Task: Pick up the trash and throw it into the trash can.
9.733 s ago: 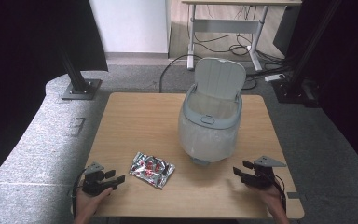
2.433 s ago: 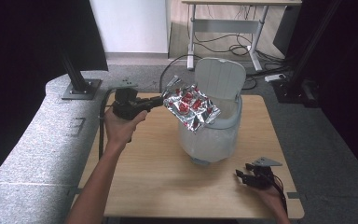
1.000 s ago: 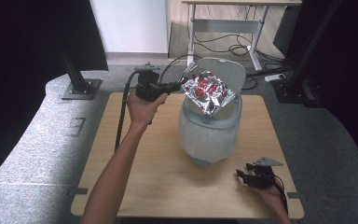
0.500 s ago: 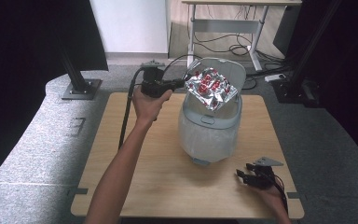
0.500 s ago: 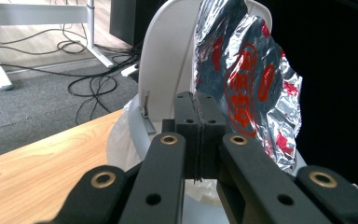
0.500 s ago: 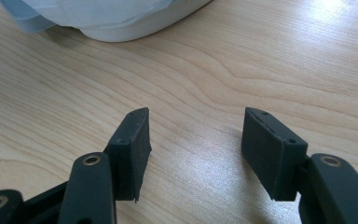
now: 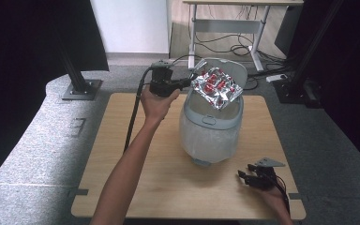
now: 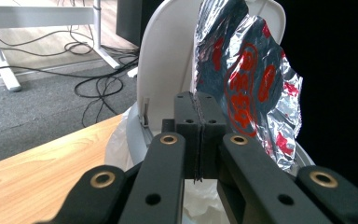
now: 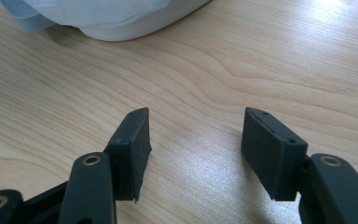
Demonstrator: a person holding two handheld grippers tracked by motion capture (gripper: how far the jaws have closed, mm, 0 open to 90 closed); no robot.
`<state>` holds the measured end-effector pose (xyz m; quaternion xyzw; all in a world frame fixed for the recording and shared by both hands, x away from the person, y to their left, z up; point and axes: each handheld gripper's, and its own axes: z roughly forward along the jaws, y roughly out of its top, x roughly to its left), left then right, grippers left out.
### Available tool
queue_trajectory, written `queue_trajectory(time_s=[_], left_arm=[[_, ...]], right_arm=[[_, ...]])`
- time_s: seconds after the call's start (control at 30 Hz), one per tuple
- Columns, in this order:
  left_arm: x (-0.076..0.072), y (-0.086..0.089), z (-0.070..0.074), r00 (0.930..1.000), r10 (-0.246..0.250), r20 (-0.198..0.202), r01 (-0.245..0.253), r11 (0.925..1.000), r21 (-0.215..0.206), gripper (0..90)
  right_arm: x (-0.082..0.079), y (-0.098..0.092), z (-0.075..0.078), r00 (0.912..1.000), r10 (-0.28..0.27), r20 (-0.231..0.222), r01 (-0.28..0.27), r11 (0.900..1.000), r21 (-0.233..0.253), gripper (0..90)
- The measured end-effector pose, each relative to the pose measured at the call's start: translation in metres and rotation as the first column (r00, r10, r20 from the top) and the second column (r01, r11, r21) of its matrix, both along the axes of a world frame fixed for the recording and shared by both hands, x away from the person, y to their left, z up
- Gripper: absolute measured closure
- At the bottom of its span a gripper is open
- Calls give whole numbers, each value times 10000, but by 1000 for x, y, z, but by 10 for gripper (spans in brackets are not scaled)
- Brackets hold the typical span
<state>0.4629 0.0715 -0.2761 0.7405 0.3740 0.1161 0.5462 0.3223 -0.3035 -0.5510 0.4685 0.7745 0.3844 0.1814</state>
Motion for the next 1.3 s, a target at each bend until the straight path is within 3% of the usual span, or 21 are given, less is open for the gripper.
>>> queue_trajectory(time_s=[0.27,0.37,0.43,0.5,1.03,1.3], left_arm=[[2,-7,-4,9999,160,52,-160,9998,155,875],[3,-9,-7,10000,68,-31,-67,9997,227,811],[3,-9,-8,9998,125,134,-128,9998,180,737],[3,-9,-9,9999,-92,118,91,9999,123,661],[-4,-2,-11,9982,-594,120,590,9976,354,578],[-14,11,-16,9946,-1032,65,1028,9937,444,487]], right_arm=[[0,0,0,10000,10,3,-10,10000,-1,415],[0,0,0,10000,9,2,-9,10000,-2,415],[-1,0,0,10000,-2,3,2,10000,-8,415],[-1,0,0,10000,-3,3,3,10000,-8,415],[-1,0,0,10000,-26,20,26,10000,-55,415],[-1,1,0,10000,9,13,-9,10000,-74,414]])
